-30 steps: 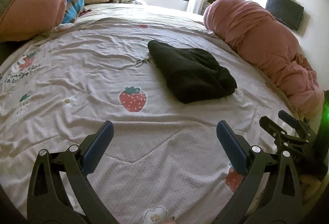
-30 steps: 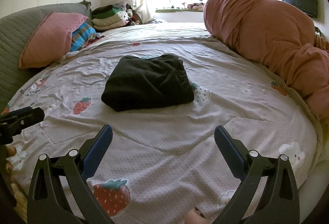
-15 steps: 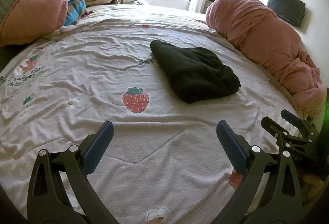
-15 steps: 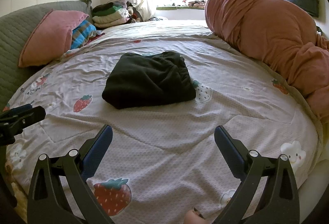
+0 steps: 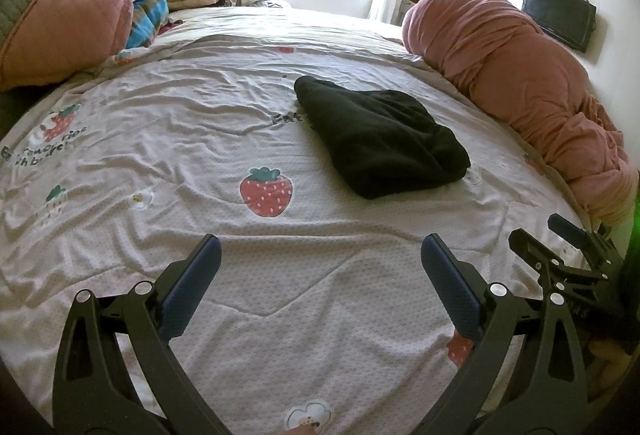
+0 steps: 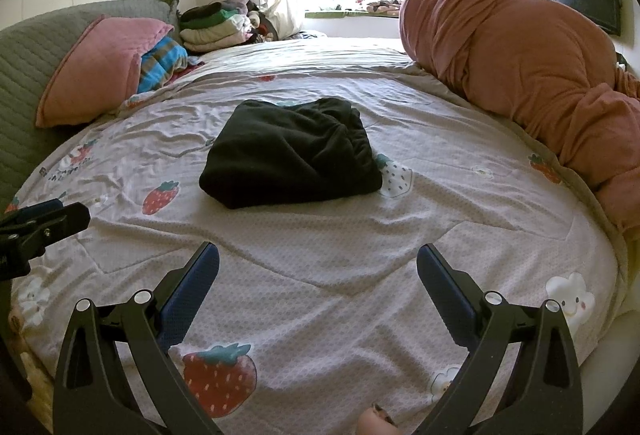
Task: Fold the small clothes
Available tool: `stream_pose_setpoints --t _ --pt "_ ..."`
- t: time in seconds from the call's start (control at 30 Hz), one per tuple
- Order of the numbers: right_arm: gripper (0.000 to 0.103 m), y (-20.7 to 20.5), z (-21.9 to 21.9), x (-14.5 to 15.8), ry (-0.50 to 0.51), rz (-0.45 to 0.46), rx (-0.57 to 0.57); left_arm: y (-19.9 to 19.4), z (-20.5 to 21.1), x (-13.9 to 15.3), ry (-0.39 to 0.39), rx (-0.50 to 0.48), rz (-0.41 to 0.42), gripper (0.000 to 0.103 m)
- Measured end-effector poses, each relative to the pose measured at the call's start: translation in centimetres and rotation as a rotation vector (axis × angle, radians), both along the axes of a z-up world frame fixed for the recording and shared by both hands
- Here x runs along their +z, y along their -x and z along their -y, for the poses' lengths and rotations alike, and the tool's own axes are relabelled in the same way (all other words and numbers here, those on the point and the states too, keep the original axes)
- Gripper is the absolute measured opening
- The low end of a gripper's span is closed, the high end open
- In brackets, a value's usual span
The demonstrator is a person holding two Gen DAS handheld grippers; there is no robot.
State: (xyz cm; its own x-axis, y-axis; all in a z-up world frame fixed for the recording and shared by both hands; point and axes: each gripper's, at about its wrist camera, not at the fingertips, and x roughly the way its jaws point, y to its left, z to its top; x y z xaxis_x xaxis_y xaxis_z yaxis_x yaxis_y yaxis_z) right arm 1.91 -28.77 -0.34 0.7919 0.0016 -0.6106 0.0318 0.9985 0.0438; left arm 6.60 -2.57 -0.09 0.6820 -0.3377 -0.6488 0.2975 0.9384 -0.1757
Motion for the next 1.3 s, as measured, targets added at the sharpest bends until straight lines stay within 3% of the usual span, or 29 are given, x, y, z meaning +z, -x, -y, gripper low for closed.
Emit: stream_pose_setpoints --t 1.3 --pt "0.098 0.32 -0.24 -0.35 0.005 -0.007 -0.002 0.07 -0.17 -0.16 0.006 -0.005 -0.007 0.094"
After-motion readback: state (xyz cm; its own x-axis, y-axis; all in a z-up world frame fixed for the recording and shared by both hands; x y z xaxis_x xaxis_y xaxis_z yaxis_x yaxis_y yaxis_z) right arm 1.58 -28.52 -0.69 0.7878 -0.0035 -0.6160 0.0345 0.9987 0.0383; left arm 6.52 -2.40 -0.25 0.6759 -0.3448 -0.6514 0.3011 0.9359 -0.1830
